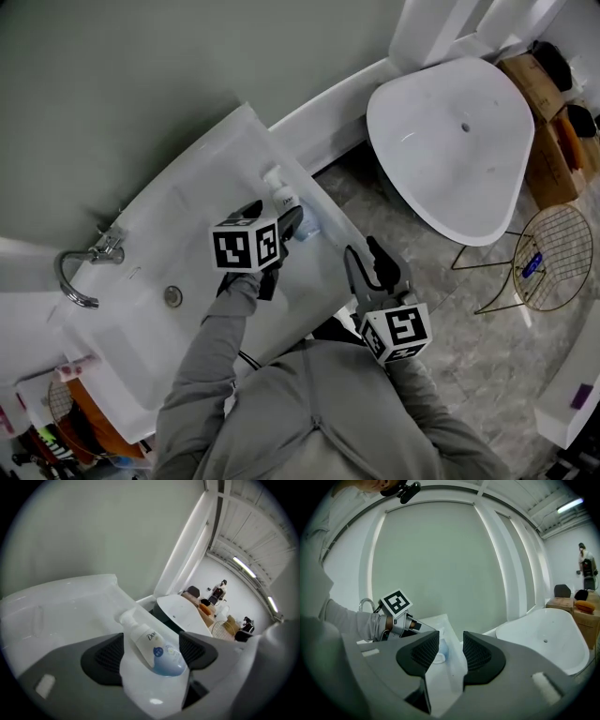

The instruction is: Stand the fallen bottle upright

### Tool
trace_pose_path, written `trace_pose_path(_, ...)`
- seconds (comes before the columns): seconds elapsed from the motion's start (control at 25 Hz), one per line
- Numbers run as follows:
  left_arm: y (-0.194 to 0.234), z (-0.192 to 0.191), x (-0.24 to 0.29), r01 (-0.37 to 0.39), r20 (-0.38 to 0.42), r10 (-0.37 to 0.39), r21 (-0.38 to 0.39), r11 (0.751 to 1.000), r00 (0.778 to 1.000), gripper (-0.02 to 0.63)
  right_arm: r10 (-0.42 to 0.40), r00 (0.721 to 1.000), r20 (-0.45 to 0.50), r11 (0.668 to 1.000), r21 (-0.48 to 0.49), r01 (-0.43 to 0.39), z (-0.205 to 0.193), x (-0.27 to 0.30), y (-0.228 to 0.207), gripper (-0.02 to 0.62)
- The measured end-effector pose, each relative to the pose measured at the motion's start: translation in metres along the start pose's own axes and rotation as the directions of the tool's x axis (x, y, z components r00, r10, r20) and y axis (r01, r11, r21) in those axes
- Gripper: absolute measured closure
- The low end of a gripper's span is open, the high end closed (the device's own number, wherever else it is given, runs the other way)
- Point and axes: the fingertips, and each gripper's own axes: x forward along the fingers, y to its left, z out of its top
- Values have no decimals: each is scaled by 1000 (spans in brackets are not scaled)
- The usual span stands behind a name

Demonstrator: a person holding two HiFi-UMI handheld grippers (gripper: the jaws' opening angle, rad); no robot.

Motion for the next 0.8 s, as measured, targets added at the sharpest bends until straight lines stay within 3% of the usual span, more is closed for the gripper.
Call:
trace_pose_path(0.08,2,-1,10,-36,-25,37,23,999,999,202,7,1000,-3,1000,4,-7,1,4,-14,454)
trace_pose_path(0.2,7,-7,22,-75,-69,74,-8,997,995,202,12,1000,-2,1000,17,-12,2,11,-33,454)
trace_pose_path(0.48,6,-12,46,-68,-147,47,-139,988,988,202,34,999,-9,999,38,-33,2,29,-60,454)
trace_pose_path(0.8,8,-10,60,-89,-189,52,-197,976,981,204,28,1000,-15,998,54,-27,4,42,-86,454)
